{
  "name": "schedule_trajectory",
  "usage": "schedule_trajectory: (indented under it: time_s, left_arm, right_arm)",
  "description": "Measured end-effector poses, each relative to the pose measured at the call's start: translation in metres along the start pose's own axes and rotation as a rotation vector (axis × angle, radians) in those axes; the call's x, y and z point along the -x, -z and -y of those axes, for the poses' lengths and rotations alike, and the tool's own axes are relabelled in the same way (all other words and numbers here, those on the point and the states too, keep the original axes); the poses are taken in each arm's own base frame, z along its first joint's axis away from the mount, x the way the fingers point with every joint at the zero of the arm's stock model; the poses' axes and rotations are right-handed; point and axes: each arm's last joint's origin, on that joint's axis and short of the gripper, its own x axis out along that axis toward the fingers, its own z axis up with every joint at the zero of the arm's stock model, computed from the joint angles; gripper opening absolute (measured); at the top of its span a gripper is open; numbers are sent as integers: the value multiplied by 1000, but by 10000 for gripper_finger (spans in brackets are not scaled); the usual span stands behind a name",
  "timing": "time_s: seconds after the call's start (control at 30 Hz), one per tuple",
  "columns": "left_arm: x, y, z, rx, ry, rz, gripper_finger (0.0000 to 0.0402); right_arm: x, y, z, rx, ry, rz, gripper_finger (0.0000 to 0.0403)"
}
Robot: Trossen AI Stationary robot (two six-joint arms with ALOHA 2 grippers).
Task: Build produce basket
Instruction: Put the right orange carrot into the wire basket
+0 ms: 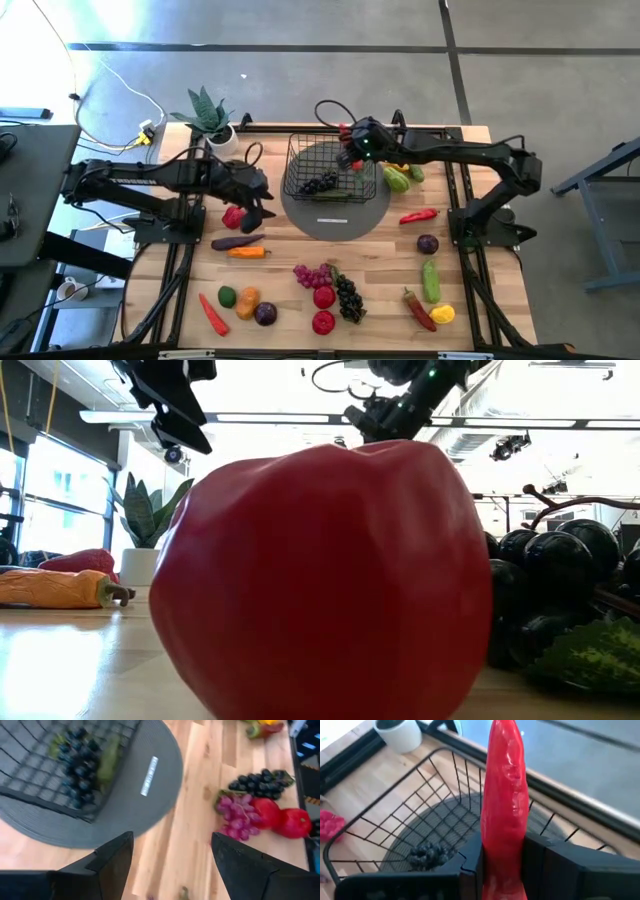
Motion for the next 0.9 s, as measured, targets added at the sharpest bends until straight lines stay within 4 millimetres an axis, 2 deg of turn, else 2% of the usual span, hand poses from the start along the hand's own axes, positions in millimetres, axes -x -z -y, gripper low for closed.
schedule_trajectory:
  time_s: [0.3, 0.5, 0.6, 0.9]
  left_arm:
    - [0, 18, 18, -12, 35, -137, 259]
    - [0, 29, 25, -30, 35, -218, 259]
    - [-4, 42, 25, -49, 28, -284, 259]
    - [-12, 63, 29, -28, 16, -362, 259]
  right_arm:
    - [-24, 11, -2, -16, 15, -70, 62]
    - [-25, 11, -3, 32, 7, -71, 63]
    - [-25, 11, -4, 48, -14, -75, 66]
    - [-25, 10, -3, 72, -20, -77, 112]
